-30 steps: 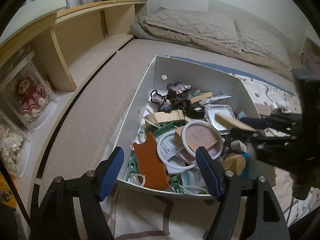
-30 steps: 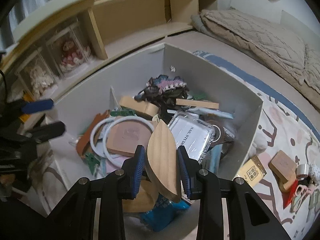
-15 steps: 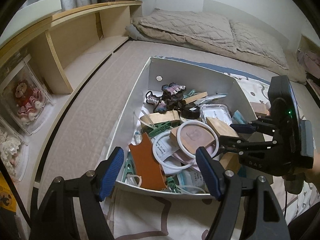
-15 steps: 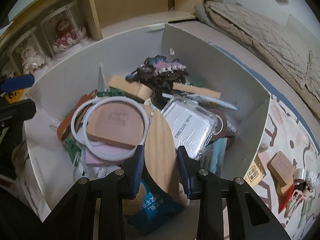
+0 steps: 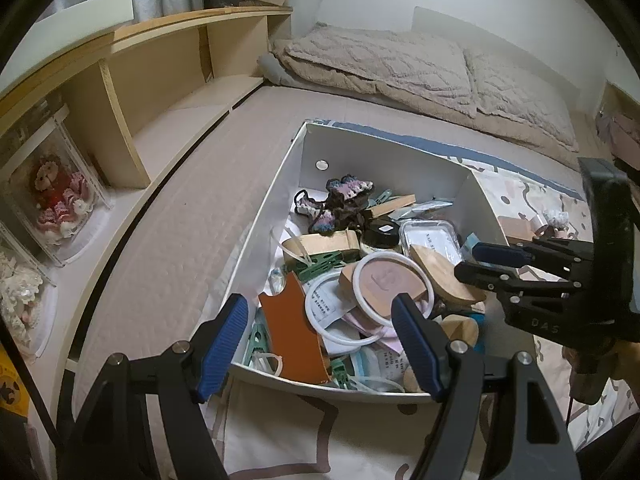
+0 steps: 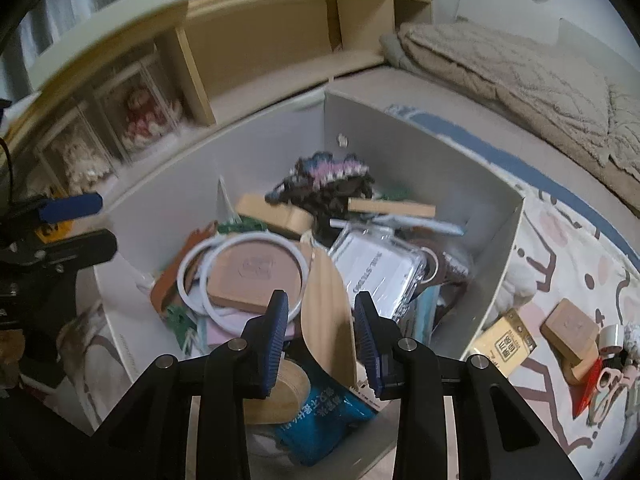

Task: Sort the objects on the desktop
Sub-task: 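Lower the wooden board into the white box and open the right gripper, then move both tools from the box back toward the items on the bedspread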

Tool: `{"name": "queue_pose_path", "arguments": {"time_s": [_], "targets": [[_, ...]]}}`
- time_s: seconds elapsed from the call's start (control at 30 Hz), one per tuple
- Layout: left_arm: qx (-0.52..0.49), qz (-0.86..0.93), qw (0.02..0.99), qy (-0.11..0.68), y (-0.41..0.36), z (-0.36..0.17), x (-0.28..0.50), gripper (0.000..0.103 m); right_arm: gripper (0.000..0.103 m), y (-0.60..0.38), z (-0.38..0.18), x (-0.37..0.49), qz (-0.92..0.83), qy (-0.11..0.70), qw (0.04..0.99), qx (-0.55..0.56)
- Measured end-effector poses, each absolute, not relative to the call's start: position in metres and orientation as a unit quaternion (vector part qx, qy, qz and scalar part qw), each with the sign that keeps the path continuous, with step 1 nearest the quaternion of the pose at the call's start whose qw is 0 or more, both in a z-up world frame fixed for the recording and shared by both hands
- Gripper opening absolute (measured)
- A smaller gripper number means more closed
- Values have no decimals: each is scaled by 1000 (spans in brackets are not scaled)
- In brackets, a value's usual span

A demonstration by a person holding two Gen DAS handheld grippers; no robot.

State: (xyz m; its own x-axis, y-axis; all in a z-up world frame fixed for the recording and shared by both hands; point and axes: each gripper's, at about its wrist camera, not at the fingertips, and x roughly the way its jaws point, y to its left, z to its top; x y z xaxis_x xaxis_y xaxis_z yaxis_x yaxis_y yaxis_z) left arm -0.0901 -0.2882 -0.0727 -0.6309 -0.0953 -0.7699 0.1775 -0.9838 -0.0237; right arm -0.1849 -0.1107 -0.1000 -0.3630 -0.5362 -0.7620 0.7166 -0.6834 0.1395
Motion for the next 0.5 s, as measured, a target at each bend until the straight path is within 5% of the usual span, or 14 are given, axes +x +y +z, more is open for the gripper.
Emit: {"name": "queue_pose_path", "arguments": {"time_s": [0.07,0.23,0.37,0.5], "targets": [[420,-903,76,47,-286,-70,-90,74,62,-107,-97,-185,-824,100,380,409],[409,-907,91,38,-282,-67,-90,74,66,-98,-87,-184,-838,84,369,392],[401,-911,97,28,-278,-67,-90,81,90,-89,-84,-185,-849,73,354,385],[391,-915,100,20,-275,-65,-90,89,98,-79,-80,-186,-861,72,341,371]]}}
